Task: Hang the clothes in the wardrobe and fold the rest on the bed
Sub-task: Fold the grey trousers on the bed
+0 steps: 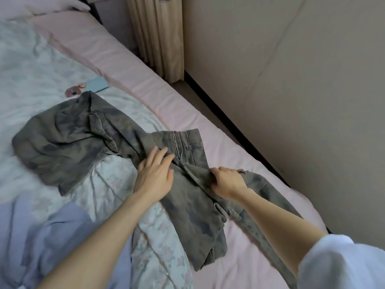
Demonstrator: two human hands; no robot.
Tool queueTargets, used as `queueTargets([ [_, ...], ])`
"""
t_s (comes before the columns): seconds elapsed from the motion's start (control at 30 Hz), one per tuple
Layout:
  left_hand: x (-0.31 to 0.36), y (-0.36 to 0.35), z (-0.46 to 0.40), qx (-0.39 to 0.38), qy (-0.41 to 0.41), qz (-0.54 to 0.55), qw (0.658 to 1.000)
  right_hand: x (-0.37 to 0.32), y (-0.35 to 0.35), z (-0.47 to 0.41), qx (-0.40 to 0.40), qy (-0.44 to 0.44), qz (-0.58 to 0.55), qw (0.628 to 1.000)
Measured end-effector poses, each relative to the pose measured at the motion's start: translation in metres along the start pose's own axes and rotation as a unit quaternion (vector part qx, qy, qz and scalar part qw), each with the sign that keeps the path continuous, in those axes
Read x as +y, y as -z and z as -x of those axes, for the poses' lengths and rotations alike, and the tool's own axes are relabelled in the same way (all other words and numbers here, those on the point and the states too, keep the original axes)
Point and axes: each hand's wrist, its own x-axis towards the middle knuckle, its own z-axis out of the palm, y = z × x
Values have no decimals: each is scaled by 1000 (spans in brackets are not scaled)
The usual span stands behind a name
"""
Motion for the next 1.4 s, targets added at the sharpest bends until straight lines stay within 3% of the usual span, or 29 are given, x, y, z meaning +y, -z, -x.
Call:
queueTargets([
  [0.1,14,0,-11,12,-74,2,997,-9,8,44,25,58,-20,998],
  [0.23,29,-7,-13,-119,-176,-121,970,-22,22,102,-64,120,-31,990],
  [0.33,22,-9,3,-158,-140,-174,962,-28,25,120,-139,153,-46,977],
  [0.4,17,-9,17,-101,-146,-170,969,-26,27,119,-149,136,-102,974],
  [0.5,13,-14,35,1,-212,-168,963,-7,25,90,-68,16,-157,985],
  [0.67,20,-11,39,-56,-193,-201,959,5,-15,47,-172,-183,-204,946],
  [0.8,16,-8,48,11,-240,-158,958,-6,-33,36,-128,-197,-231,944],
  [1.0,12,0,91,70,-212,-126,967,-16,-22,52,-167,-139,-290,932],
  [1.1,19,15,111,60,-213,-108,969,-22,-21,75,-114,-137,-319,931],
  [1.27,56,27,156,61,-221,-73,971,-13,-6,144,23,-148,-274,950],
  [1.4,121,24,202,17,-249,-53,967,18,14,214,107,-203,-351,908],
])
